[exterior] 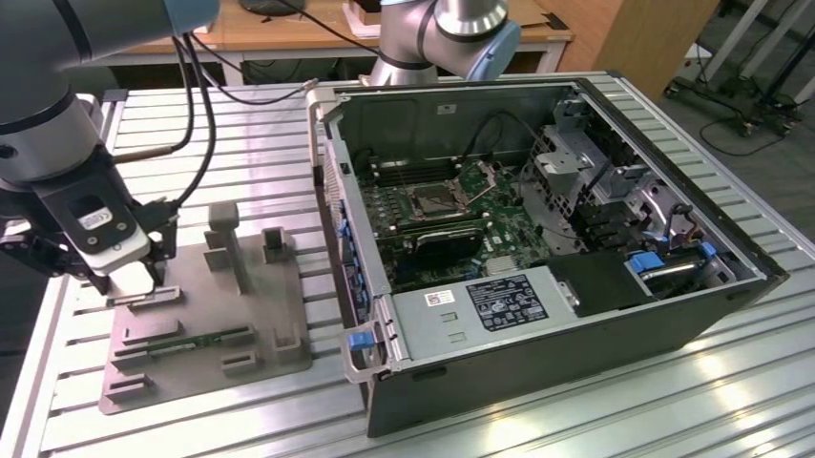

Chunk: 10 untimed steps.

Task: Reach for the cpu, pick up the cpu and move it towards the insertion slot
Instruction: 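Pick up the cpu and move it towards the insertion slot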

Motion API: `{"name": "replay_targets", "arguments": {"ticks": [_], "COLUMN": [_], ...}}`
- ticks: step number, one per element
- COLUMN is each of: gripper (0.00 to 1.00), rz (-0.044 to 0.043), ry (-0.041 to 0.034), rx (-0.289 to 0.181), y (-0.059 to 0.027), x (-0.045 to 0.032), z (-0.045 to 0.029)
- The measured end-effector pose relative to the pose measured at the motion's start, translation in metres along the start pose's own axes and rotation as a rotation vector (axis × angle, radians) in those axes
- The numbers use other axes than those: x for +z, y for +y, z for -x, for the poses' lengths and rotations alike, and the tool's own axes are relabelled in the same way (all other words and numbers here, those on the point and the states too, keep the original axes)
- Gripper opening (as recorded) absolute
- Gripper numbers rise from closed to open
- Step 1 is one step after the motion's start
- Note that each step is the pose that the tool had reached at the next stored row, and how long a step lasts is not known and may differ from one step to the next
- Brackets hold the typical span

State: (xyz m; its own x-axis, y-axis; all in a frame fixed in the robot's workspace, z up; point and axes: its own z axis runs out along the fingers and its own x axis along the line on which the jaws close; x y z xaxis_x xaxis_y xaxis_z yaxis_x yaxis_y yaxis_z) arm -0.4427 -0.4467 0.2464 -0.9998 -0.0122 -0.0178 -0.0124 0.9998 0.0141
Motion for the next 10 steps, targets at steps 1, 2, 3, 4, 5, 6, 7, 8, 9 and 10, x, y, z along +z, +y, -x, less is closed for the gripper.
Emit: {"name": "replay_targets", "arguments": {"ticks": [1,2,3,4,5,6,7,8,9,10], "gripper": [0.55,0.55,0.55,0.55,0.55,0.55,0.55,0.55,0.55,0.55], "rz": [0.0000,0.0000,-0.0001,-0.0001,-0.0001,-0.0001,0.0000,0.0001,0.0001,0.0000], "ry": [0.0000,-0.0001,0.0000,0.0000,0.0001,0.0001,-0.0001,-0.0002,-0.0002,-0.0001], "rx": [0.000,0.000,0.000,0.000,0.000,0.000,0.000,0.000,0.000,0.000], "y": [0.0000,0.0000,0.0000,0.0000,0.0000,0.0000,0.0000,0.0000,0.0001,0.0001], "x": [-0.0004,-0.0008,-0.0012,-0.0017,-0.0022,-0.0027,-0.0030,-0.0033,-0.0036,-0.0039], "z": [0.0000,0.0000,0.0000,0.0000,0.0000,0.0000,0.0001,0.0001,0.0001,0.0001]}}
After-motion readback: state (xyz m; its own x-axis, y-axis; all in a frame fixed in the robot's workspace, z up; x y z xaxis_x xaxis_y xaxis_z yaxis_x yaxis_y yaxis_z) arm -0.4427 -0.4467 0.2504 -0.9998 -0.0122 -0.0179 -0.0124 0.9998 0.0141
